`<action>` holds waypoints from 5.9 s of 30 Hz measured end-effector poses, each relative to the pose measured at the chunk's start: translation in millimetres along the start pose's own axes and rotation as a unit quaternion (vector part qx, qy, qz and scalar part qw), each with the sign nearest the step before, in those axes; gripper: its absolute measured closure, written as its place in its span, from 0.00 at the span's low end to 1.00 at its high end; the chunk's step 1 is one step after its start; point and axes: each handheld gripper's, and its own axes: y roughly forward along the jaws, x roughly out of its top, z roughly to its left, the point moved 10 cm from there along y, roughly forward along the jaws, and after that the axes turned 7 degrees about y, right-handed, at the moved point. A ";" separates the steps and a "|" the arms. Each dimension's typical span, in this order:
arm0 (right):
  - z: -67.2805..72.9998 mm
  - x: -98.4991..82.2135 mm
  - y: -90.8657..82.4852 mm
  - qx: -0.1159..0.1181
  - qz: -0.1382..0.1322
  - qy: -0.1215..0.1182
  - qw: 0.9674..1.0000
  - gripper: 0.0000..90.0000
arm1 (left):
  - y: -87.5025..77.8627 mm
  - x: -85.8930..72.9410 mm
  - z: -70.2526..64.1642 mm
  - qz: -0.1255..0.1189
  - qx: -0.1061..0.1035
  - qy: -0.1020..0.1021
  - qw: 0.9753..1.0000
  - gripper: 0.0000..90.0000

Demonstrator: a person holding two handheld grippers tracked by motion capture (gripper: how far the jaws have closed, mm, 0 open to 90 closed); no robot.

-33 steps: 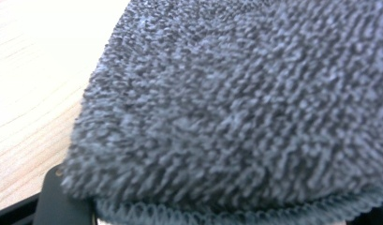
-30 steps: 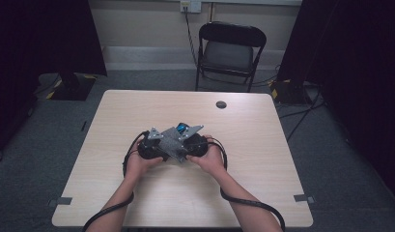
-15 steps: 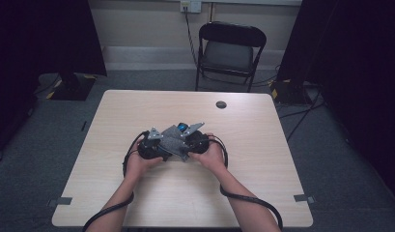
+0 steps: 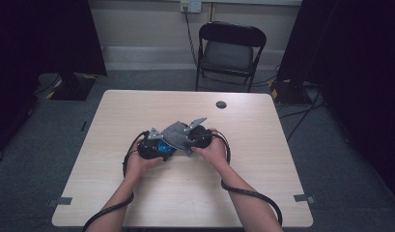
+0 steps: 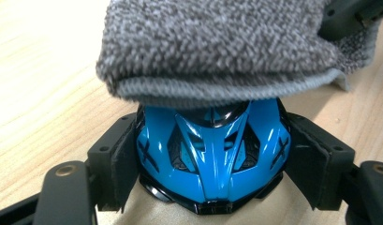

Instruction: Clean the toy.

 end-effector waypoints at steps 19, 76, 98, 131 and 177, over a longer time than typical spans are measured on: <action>-22.3 -0.1 -1.7 -0.018 0.000 0.036 0.999 0.76 | 0.0 0.0 0.0 0.000 0.000 0.000 1.000 0.28; -75.1 -83.2 -43.6 -0.076 -0.013 0.098 0.992 0.76 | -4.0 50.4 0.4 -0.030 -0.001 -0.001 1.000 0.42; -55.3 -79.1 -39.2 -0.080 -0.007 0.104 0.991 0.75 | 13.9 46.1 4.0 -0.004 0.027 0.010 1.000 0.51; 47.9 -54.3 -24.3 0.053 -0.004 0.042 0.998 0.76 | 11.3 44.2 4.2 0.004 0.025 0.006 1.000 0.51; 109.6 -66.5 -41.7 0.163 -0.017 -0.039 0.986 0.76 | 11.0 44.8 3.8 0.015 0.028 0.002 1.000 0.51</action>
